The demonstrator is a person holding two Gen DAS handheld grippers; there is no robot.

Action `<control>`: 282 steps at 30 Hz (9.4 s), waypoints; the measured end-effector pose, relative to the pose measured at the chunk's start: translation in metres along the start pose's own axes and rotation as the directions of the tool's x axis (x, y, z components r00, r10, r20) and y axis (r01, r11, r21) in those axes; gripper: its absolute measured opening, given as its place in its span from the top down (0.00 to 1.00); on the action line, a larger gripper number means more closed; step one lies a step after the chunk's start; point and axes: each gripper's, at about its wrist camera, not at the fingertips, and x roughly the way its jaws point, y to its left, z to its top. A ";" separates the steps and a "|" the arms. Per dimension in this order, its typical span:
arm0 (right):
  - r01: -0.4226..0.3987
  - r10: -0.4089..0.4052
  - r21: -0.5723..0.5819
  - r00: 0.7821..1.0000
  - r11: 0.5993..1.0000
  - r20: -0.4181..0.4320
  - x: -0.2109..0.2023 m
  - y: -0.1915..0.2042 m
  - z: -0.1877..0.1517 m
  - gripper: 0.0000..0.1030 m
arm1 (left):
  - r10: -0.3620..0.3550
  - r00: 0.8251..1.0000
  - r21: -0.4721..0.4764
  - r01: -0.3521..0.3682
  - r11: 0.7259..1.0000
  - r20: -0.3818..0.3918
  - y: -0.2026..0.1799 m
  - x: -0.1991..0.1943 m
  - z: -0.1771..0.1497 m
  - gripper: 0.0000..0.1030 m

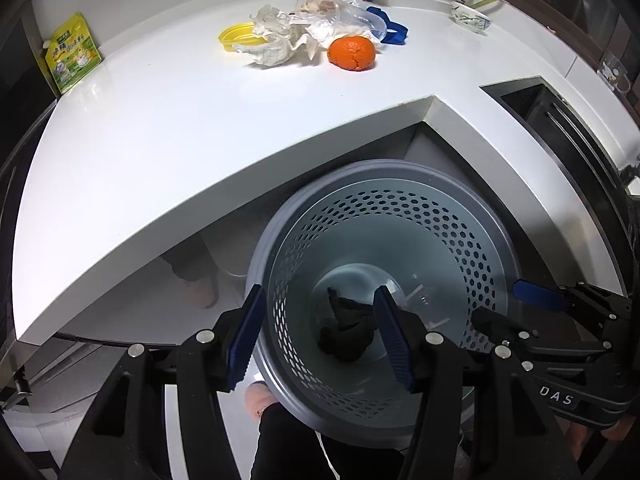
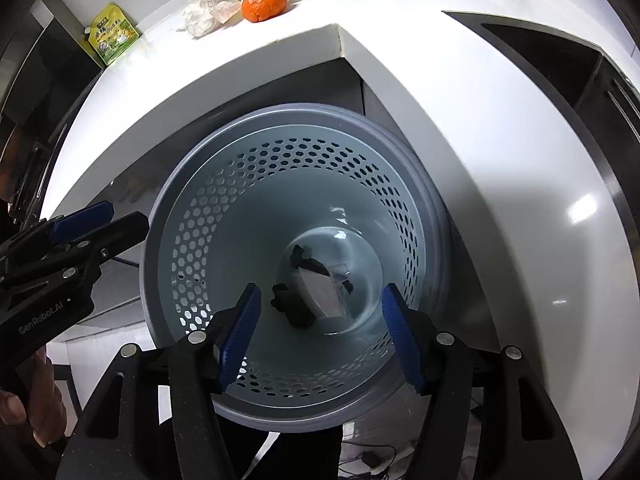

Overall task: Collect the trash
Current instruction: 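Move both tools back from the basket to the trash pile, then grasp the orange with the right tool while the left tool grasps the crumpled white paper, then carry the orange and paper over the gray basket and open both tools, then move both tools back toward the clear plastic bag and cup, then grasp the clear plastic cup with the right tool while the left tool grasps the yellow lid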

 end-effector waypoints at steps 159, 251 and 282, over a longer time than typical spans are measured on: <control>-0.100 0.078 0.052 0.942 0.994 0.326 -0.094 0.009 0.034 0.78 | -0.040 0.976 0.032 0.034 0.999 0.212 0.002 -0.066 0.073 0.72; 0.048 -0.074 0.072 0.900 0.996 0.430 -0.062 0.073 0.187 0.46 | 0.079 0.963 -0.055 -0.067 0.996 0.257 0.127 -0.037 0.192 0.13; 0.265 -0.330 0.208 0.853 0.941 0.405 0.027 0.074 0.252 0.64 | -0.040 0.983 0.055 0.031 0.998 0.178 0.144 0.057 0.231 0.13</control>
